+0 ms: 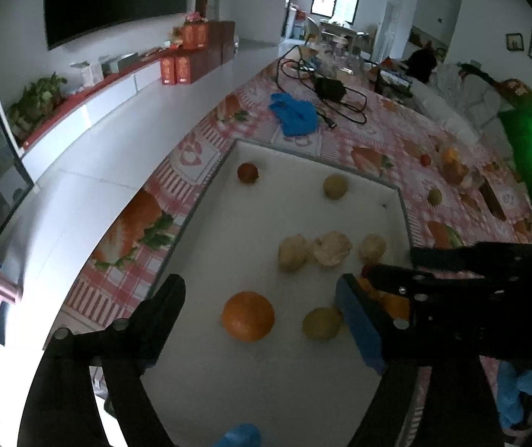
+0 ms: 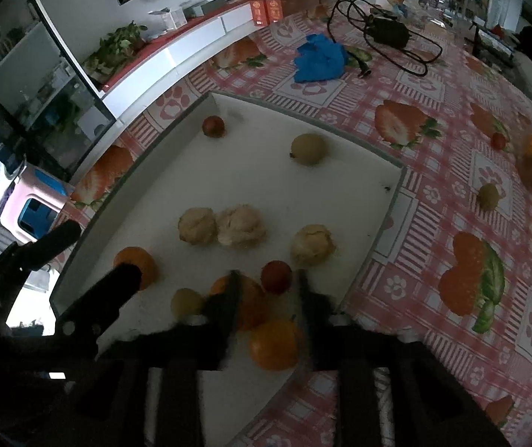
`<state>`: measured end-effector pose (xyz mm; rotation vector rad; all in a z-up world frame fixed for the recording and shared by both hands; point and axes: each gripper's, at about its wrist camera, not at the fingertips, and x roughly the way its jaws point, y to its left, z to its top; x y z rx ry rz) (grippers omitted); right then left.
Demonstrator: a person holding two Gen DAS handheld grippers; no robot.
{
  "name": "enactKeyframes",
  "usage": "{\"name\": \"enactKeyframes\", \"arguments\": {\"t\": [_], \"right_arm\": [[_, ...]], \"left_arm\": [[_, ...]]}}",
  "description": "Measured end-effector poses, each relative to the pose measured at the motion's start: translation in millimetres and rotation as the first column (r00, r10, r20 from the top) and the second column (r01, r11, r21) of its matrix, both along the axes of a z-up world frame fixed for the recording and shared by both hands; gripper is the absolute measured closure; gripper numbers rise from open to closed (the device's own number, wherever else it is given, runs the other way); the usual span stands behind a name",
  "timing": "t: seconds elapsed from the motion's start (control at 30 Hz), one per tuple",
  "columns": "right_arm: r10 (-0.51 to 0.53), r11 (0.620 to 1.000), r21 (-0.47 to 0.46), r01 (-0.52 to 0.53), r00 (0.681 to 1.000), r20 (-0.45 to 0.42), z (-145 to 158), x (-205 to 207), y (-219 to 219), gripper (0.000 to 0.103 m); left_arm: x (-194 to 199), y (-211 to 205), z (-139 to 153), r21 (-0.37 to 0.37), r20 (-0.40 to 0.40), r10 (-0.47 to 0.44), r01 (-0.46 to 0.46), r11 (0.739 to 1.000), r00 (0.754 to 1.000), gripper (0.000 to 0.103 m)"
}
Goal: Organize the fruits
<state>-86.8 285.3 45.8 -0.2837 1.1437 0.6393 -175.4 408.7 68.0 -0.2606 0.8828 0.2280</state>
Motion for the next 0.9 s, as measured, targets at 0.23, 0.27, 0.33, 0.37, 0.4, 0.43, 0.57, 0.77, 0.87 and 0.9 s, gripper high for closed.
{"name": "enactKeyframes", "arguments": {"t": [0.23,0.27,0.33,0.37,0.4,0.43,0.57,0.77,0.87,0.9], "right_arm": [[-0.004,1.0,0.006,0.003,0.999,0.044,17.0,-4.5,-10.0,0.036],[0.0,1.0,0.0,0.0,0.999,0.051,19.2,-6.0,-9.9,0.036],[-0.001,1.0,-0.012,0.002,0.998,0.067,22.7,-9.0,-10.8,0.025],[-0.012,0.999,-0.03,0.015,0.996,0.09,24.8,-10.5,-12.3,0.016],[-0.014,0.999,-0.032,0.017,0.995,0.101,26.5,-11.4,-14.0,0.011],[-0.013,1.0,-0.026,0.015,0.994,0.106,28.1,-12.4,-15.9,0.01],[-0.012,0.999,-0.037,0.017,0.993,0.116,31.5,-17.5,-21.0,0.01],[0.032,0.997,-0.079,-0.02,0.988,0.15,32.3,-31.1,-20.2,0.01],[0.045,0.996,-0.077,-0.034,0.987,0.153,34.6,-36.6,-20.4,0.01],[0.047,0.997,-0.075,-0.036,0.987,0.154,35.4,-38.2,-20.5,0.01]], "left_arm": [[-8.5,-0.2,4.8,0.025,-0.014,0.011,-0.011,1.0,1.0,0.0],[-9.7,-0.5,6.0,0.024,-0.017,0.007,-0.006,1.0,1.0,0.0],[-13.2,0.3,8.0,0.014,-0.011,0.006,-0.005,1.0,1.0,0.0],[-15.1,1.5,9.7,0.012,-0.01,0.01,-0.01,1.0,1.0,0.0],[-16.7,1.8,9.5,0.015,-0.013,0.014,-0.014,1.0,1.0,0.0],[-18.3,2.2,10.0,0.017,-0.017,0.015,-0.015,1.0,1.0,0.0],[-24.8,1.2,7.4,0.011,-0.056,0.01,-0.009,1.0,0.998,0.0],[-35.8,-16.6,6.3,0.137,-0.076,0.002,0.008,0.991,0.997,0.0],[-40.6,-23.5,8.1,0.161,-0.075,-0.016,0.028,0.987,0.997,0.0],[-42.4,-25.4,9.2,0.162,-0.071,-0.023,0.034,0.986,0.997,0.0]]}}
